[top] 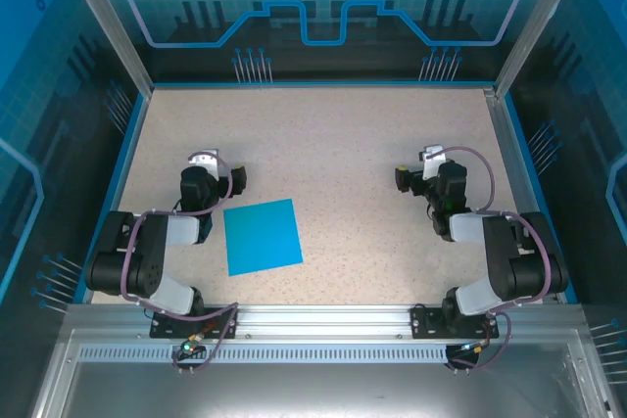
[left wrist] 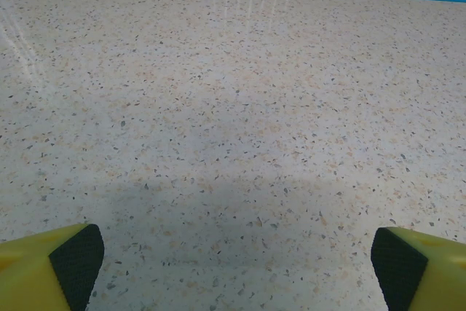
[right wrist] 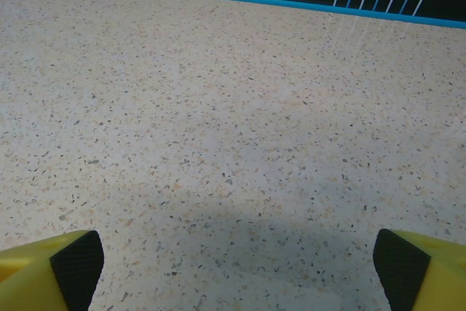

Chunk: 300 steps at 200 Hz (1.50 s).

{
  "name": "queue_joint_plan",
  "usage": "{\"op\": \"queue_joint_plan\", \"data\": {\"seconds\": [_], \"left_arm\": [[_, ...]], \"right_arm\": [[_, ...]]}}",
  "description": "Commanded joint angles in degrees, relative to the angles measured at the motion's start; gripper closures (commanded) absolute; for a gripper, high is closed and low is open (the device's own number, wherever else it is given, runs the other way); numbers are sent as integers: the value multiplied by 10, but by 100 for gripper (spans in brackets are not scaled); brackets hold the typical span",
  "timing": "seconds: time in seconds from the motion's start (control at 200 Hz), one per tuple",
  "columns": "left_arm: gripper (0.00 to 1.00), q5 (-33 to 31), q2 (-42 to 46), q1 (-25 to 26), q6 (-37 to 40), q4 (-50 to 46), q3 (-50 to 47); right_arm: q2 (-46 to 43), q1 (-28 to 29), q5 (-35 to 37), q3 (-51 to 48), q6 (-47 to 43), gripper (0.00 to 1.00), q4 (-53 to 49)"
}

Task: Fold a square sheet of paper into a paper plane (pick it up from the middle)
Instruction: Move the square sheet of paper to the center of the table.

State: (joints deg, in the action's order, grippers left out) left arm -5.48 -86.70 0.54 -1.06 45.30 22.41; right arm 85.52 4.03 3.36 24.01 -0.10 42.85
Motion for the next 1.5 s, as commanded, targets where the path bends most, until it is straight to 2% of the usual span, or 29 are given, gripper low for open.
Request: {"op": "queue_joint_plan", "data": {"seconds": [0.0,0.745,0.865,0.965,1.02,1.12,1.256,1.356,1.496], "left_arm": [[2,13,-3,2,12,4,12],[1,10,-2,2,11,4,11],[1,-19,21,2,-1,-33,23],[2,-46,75,2,-17,-108,36],[2,-60,107,2,-32,-160,47],[2,-91,163,2,-89,-280,86],[2,-134,198,2,-179,-494,190],[2,-132,198,2,-207,-577,248],[2,-119,188,2,-225,-675,321]], "right_arm": [[5,-8,-8,9,-7,0,-2],[4,-8,-9,8,-7,0,1],[-46,11,36,43,-13,0,-102],[-84,34,102,93,-4,1,-204],[-98,45,115,124,15,1,-259],[-104,73,167,204,113,1,-412],[-65,109,129,321,172,1,-563],[-30,161,84,368,178,0,-597],[59,265,110,457,167,1,-671]]}}
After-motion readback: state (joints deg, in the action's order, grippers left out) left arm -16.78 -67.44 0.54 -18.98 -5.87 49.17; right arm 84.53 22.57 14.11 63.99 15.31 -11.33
